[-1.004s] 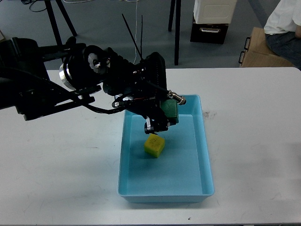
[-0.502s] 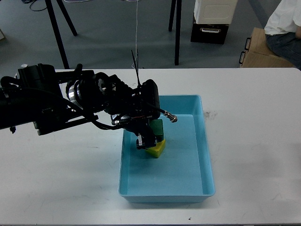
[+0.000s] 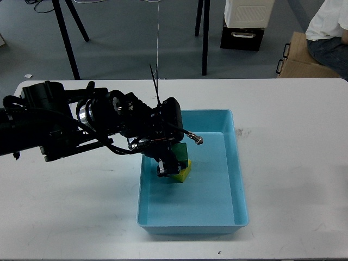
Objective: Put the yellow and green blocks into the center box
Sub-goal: 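Lower the green cube onto the yellow cube with the left gripper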
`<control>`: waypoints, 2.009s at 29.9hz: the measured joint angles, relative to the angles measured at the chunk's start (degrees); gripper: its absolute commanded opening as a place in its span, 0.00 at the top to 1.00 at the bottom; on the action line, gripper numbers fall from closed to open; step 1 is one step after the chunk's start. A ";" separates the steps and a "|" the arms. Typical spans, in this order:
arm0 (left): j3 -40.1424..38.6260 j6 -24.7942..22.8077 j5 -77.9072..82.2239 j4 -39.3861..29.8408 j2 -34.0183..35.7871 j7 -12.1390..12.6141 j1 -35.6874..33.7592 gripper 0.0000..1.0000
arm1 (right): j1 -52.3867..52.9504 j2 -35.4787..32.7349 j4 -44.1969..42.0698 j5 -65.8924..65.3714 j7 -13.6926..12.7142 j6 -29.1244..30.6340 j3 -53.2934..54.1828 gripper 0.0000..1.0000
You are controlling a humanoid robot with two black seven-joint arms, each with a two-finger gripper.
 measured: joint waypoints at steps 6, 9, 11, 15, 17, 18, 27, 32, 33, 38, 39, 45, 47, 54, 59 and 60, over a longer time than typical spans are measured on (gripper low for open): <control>-2.26 0.00 0.00 -0.01 -0.89 0.00 0.20 0.03 | -0.02 0.00 0.00 0.00 0.00 0.00 0.00 0.01; -3.26 0.00 0.00 -0.01 -0.94 0.00 0.53 0.03 | -0.02 0.00 0.00 0.00 0.00 0.00 0.00 0.01; -3.38 0.00 0.00 -0.01 -0.95 0.00 0.62 0.12 | -0.02 0.00 0.00 0.00 0.00 0.00 0.00 0.01; -3.05 0.00 0.00 -0.01 -0.89 0.00 0.69 0.43 | -0.02 0.00 0.00 0.00 -0.01 0.00 0.00 0.01; -2.82 0.00 0.00 -0.01 -0.79 0.00 0.69 0.49 | -0.02 0.00 0.00 0.00 -0.01 0.00 0.00 0.01; -2.75 0.00 0.00 -0.01 -0.74 0.00 0.69 0.49 | -0.02 0.02 0.00 0.00 -0.01 0.00 0.00 0.01; -2.62 0.00 0.00 -0.01 -0.72 0.00 0.81 0.10 | -0.01 0.09 0.09 0.00 -0.01 0.00 0.00 0.01; -3.27 0.00 0.00 0.42 -0.75 0.00 1.76 0.03 | -0.01 0.09 0.09 -0.02 -0.01 0.00 0.00 0.01; -3.31 0.00 0.00 0.67 -0.73 0.00 1.86 0.03 | -0.01 0.09 0.09 -0.02 -0.01 0.00 0.00 0.01; -3.28 0.00 0.00 1.58 -0.68 0.00 2.16 0.09 | -0.01 0.09 0.09 -0.01 -0.01 0.00 0.00 0.01; -3.11 0.00 0.00 1.66 -0.65 0.00 2.19 0.20 | -0.01 0.09 0.09 -0.02 -0.01 0.00 0.00 0.01; -2.67 0.00 0.00 1.75 -0.32 0.00 1.90 0.61 | -0.01 0.17 0.09 -0.01 -0.01 0.00 -0.06 0.01; -2.66 0.00 0.00 1.75 -0.28 0.00 1.77 0.68 | -0.01 0.17 0.09 0.00 -0.01 0.00 -0.08 0.01; -2.63 0.00 0.00 1.75 -0.25 0.00 1.63 0.31 | -0.01 0.18 0.09 0.01 -0.01 0.00 -0.09 0.01; -3.17 0.00 0.00 1.75 -0.25 0.00 1.67 0.07 | -0.01 0.18 0.09 0.00 -0.01 0.00 -0.05 0.01; -3.23 0.00 0.00 1.75 -0.25 0.00 1.69 0.05 | -0.01 0.18 0.09 0.00 -0.01 0.00 -0.04 0.01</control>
